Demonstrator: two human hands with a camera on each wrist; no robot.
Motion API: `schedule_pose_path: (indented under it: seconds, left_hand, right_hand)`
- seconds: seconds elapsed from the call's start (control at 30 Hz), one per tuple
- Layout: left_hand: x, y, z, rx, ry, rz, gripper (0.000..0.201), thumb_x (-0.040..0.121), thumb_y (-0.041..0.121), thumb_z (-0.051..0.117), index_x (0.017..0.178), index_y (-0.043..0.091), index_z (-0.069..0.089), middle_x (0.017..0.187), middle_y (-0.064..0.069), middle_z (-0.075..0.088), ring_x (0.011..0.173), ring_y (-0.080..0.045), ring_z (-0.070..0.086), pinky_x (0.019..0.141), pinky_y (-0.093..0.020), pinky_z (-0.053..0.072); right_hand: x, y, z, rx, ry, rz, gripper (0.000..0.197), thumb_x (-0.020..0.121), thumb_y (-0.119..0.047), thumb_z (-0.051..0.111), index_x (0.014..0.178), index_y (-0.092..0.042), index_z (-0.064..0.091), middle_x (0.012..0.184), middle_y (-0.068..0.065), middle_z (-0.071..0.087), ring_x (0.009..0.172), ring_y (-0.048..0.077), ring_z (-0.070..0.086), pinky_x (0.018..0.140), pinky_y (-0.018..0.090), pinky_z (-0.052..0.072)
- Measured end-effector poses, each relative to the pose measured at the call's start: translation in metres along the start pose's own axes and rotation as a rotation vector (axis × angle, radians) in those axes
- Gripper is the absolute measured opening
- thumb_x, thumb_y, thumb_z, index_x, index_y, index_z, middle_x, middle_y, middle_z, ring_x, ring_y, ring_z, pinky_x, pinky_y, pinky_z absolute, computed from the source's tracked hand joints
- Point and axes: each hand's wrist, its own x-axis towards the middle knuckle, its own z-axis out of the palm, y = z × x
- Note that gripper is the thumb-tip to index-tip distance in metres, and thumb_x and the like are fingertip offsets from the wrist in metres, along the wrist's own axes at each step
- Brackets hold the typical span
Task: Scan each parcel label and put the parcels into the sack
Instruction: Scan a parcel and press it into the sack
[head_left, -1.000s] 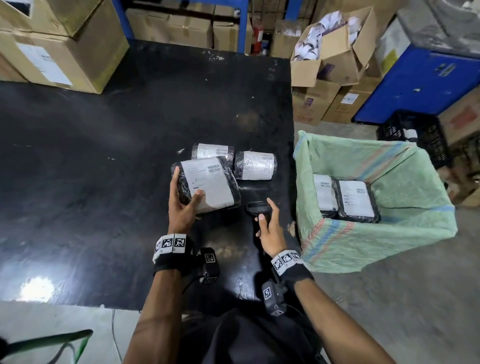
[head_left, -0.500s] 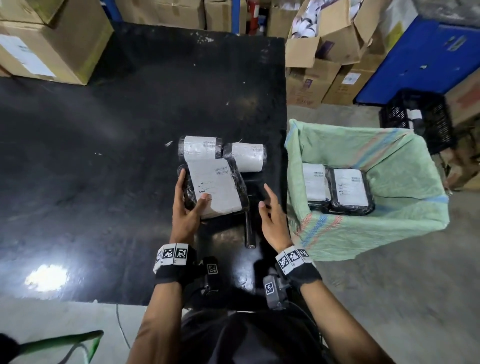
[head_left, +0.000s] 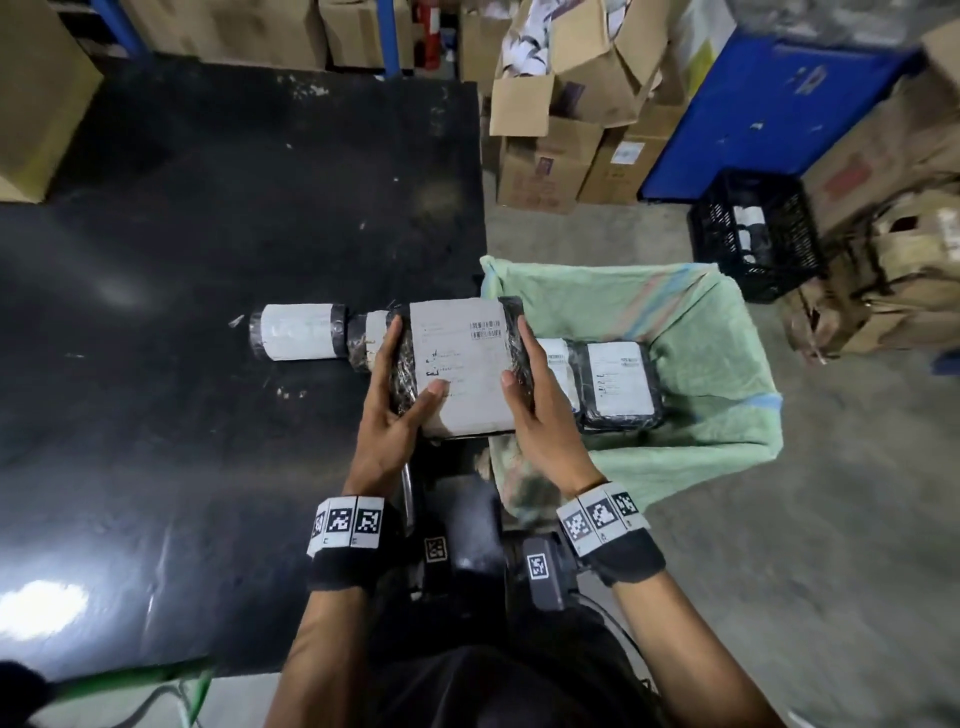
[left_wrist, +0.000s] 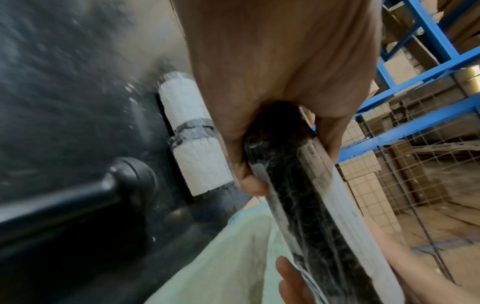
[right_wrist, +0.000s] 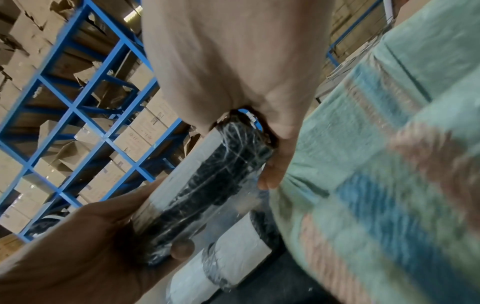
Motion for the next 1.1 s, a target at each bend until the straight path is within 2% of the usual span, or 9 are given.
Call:
schedule_pose_path:
  seconds: [0.07,0.2,0.33,0.5,0.6,0.7,0.77,0.87,1.1]
  left_hand:
    - [0.008,0.0,0.023,-0.003,-0.028,-0.006,0.078,0.097,-0.002,0.067,0.161,0.027,0.033,0.164,0.006,0.042,0.15,-0.016,0.044,0.122,-0.053,0.037]
    - [0.021,0.001,0.073,-0.007,-0.106,-0.007,0.079,0.097,-0.004,0.064,0.162,0.022,0.03,0.164,0.01,0.041,0.148,-0.008,0.044,0.122,-0.044,0.039]
    - [0.037,-0.011,0.114,0.025,-0.189,-0.014,0.079,0.1,0.002,0.065,0.164,0.023,0.024,0.164,0.008,0.041,0.149,-0.011,0.044,0.122,-0.047,0.039]
    - [0.053,-0.028,0.153,0.649,-0.131,0.082,0.069,0.104,0.049,0.052,0.163,0.045,0.016,0.161,0.002,0.044,0.136,-0.025,0.056,0.108,-0.047,0.051]
    - [0.055,-0.042,0.154,0.895,0.017,0.193,0.064,0.106,0.043,0.045,0.164,0.029,0.024,0.157,-0.008,0.045,0.139,-0.032,0.047,0.106,-0.046,0.047]
    - [0.061,-0.073,0.142,1.095,0.016,0.213,0.074,0.098,0.044,0.033,0.164,0.012,0.023,0.167,-0.017,0.031,0.157,-0.039,0.021,0.126,-0.052,0.028]
    - [0.062,-0.091,0.135,1.158,0.015,0.185,0.078,0.094,0.041,0.032,0.164,0.008,0.021,0.171,-0.021,0.017,0.161,-0.039,0.008,0.13,-0.051,0.018]
    - [0.06,-0.105,0.131,1.185,0.012,0.176,0.08,0.094,0.026,0.047,0.165,0.005,0.016,0.173,-0.022,0.006,0.161,-0.038,0.001,0.131,-0.051,0.015]
    - [0.059,-0.111,0.132,1.133,0.063,0.143,0.093,0.09,0.005,0.061,0.164,0.0,0.007,0.173,-0.022,0.0,0.161,-0.034,-0.006,0.132,-0.044,0.005]
  right_hand:
    - [0.005,0.008,-0.024,-0.002,0.011,0.015,0.058,0.106,-0.039,0.04,0.158,-0.038,0.014,0.162,-0.021,0.022,0.148,-0.001,0.023,0.123,0.04,0.025]
    - [0.01,0.024,-0.068,-0.004,0.033,0.044,0.058,0.106,-0.04,0.037,0.157,-0.043,0.01,0.162,-0.02,0.024,0.148,0.002,0.026,0.123,0.039,0.024]
    - [0.015,0.046,-0.109,0.067,0.037,0.049,0.06,0.106,-0.032,0.039,0.159,-0.035,0.01,0.158,-0.033,0.017,0.145,-0.013,0.016,0.119,0.014,0.017]
    - [0.035,0.085,-0.157,0.036,0.021,0.111,0.06,0.107,-0.024,0.042,0.159,-0.029,0.014,0.162,-0.022,0.016,0.147,-0.01,0.014,0.114,0.005,0.016]
    - [0.052,0.11,-0.182,-0.039,-0.024,0.176,0.062,0.105,-0.017,0.045,0.159,-0.024,0.016,0.157,-0.017,0.021,0.138,-0.01,0.027,0.108,0.0,0.022]
    - [0.074,0.139,-0.199,-0.158,-0.077,0.292,0.063,0.104,-0.021,0.047,0.159,-0.031,0.016,0.154,-0.005,0.039,0.134,0.014,0.046,0.11,0.022,0.036]
    - [0.091,0.161,-0.205,-0.263,-0.112,0.377,0.063,0.104,-0.024,0.047,0.158,-0.033,0.016,0.157,0.003,0.039,0.138,0.029,0.043,0.108,0.024,0.031]
    - [0.111,0.19,-0.211,-0.366,-0.162,0.487,0.064,0.104,-0.024,0.048,0.158,-0.032,0.016,0.163,0.002,0.025,0.149,0.028,0.026,0.116,0.023,0.018]
    - [0.124,0.235,-0.213,-0.379,-0.129,0.556,0.067,0.099,-0.026,0.056,0.155,-0.04,0.023,0.161,0.004,0.03,0.148,0.029,0.03,0.123,0.033,0.02]
